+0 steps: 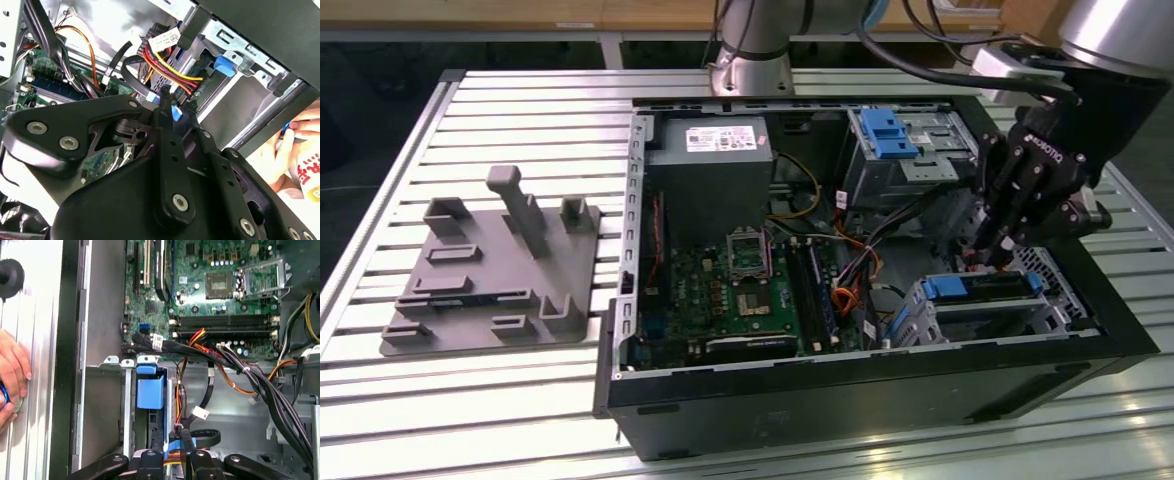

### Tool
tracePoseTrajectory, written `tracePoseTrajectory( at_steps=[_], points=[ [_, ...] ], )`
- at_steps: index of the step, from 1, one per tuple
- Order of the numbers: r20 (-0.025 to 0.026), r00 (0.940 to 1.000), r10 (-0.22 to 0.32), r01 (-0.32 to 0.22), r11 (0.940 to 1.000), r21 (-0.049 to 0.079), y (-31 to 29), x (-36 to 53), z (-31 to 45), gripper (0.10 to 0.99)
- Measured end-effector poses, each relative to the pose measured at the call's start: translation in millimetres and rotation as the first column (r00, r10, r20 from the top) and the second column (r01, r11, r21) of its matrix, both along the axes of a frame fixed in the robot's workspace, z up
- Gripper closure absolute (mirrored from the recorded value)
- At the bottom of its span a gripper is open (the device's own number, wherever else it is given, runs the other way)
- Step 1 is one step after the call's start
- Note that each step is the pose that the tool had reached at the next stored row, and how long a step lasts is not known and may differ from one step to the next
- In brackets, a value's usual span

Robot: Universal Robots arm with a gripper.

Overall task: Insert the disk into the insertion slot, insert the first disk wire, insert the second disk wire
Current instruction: 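Insert the second disk wire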

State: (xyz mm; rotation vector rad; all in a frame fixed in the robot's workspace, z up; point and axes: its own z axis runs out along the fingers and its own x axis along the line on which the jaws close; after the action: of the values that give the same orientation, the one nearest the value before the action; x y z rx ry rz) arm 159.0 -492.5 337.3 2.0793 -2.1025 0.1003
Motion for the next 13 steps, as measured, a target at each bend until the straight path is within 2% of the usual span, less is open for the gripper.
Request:
tracePoseTrajectory(
  at_steps=[1, 2, 13],
  points=[
    [0.0032, 1.0, 0.0, 0.0, 1.0, 0.0, 0.0, -1.1, 0.0, 0.808],
    [0.0041, 1.0, -0.002, 0.002, 1.0, 0.0, 0.0, -2.3, -0.1, 0.808],
    [0.0045, 0.9991, -0.042, 0.042, 0.9991, 0.0, 0.0, -4.8, -1.7, 0.808]
  ],
)
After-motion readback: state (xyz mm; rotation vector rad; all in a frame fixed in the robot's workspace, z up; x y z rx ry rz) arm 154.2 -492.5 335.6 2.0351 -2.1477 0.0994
